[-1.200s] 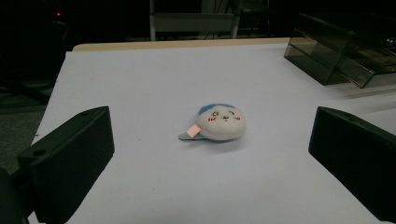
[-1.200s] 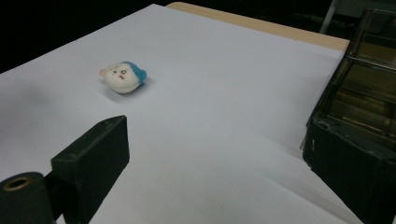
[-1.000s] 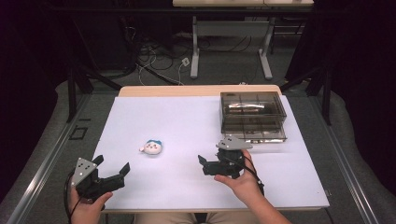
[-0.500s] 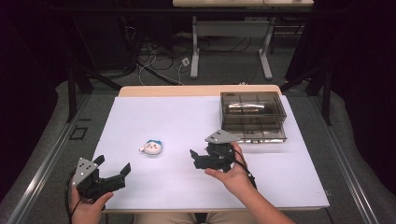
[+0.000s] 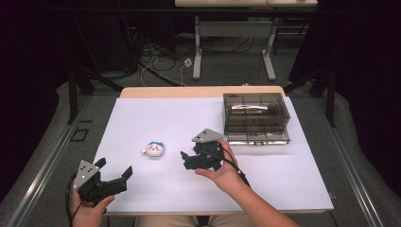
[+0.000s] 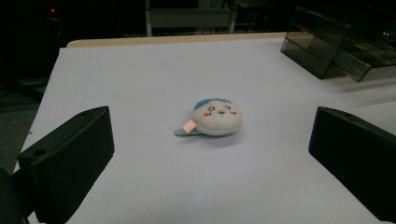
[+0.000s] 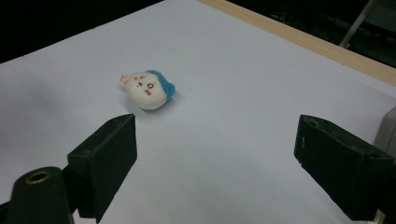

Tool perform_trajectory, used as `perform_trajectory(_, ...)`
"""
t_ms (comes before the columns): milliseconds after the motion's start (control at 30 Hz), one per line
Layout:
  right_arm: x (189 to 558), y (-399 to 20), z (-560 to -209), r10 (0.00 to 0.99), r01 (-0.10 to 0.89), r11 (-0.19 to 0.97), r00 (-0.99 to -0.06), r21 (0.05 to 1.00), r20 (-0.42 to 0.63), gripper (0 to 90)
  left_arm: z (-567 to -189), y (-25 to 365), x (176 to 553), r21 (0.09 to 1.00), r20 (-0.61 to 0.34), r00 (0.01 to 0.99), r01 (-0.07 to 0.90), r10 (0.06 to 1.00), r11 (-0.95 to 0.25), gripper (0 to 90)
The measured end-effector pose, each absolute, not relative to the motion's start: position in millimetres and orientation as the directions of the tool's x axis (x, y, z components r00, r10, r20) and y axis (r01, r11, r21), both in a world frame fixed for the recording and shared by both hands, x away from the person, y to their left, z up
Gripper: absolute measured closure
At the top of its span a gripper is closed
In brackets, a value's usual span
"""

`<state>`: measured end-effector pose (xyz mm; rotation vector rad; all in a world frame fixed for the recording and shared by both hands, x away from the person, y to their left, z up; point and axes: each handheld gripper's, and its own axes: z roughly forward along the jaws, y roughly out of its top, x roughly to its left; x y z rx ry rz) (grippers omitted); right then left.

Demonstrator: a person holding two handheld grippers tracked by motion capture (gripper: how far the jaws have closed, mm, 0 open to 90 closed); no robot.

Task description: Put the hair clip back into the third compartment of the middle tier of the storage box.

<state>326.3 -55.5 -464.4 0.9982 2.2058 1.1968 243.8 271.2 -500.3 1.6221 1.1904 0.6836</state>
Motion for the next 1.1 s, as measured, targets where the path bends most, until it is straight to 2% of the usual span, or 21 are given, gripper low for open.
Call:
perform_trajectory(633,342,-24,-469,0.725,0.387,0.425,-0.687,0.818,-0.052,12.8,-500,271,242,0.927,-0.104,0.363,0.374,0.926,-0.042,0.1)
perform_trajectory(1100,357,-4,-479,0.712,0.433,0.410,-0.702,0.803,0.016,13.5,-500,271,242,0.927,-0.098,0.365,0.372,0.926,-0.048,0.1)
